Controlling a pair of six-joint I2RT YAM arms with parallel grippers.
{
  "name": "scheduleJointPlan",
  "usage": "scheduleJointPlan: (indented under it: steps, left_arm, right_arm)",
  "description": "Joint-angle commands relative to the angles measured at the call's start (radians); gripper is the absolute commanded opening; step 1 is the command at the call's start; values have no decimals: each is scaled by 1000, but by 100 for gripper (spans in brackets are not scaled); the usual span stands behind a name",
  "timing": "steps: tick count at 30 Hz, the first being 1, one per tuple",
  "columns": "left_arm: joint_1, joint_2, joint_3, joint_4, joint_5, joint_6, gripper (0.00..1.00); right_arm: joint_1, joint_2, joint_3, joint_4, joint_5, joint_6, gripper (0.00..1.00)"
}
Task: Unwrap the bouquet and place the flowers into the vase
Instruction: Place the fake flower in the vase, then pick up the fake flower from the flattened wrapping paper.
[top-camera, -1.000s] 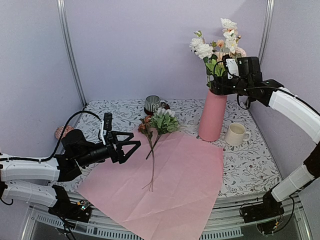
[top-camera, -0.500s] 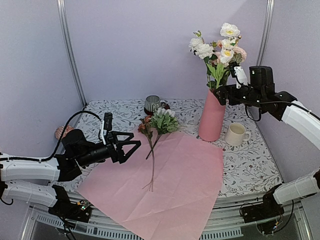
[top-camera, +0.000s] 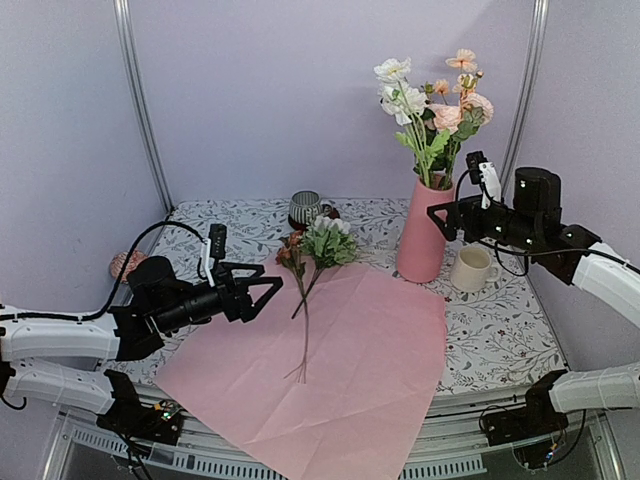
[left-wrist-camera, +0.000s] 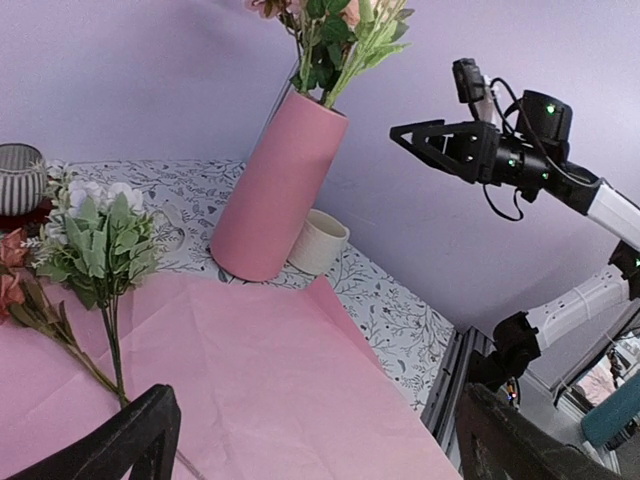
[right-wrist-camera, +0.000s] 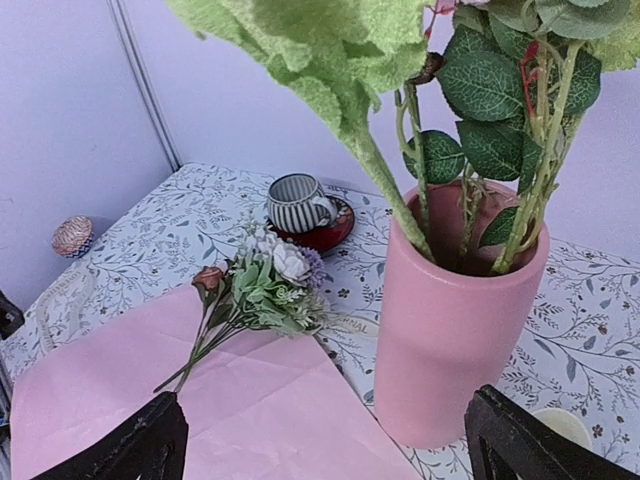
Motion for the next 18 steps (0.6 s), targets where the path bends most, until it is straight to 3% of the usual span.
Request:
scheduleJointPlan:
  steps: [1,7,15,18]
  left_arm:
    - [-11,12,25,-49,-67,1,98]
    - [-9,34,45,-71,-76,-3,98]
    - [-9,52,53,-88,-89,-6,98]
    - [-8,53,50,-97,-114,-12,98]
  right_arm:
    - [-3,-62,-53,135,-81,25,98]
    - [-3,-84,-73,158,-35,34,98]
    - [-3,-96,-74,151,177,79,98]
    - [-3,-93,-67,155,117,70,98]
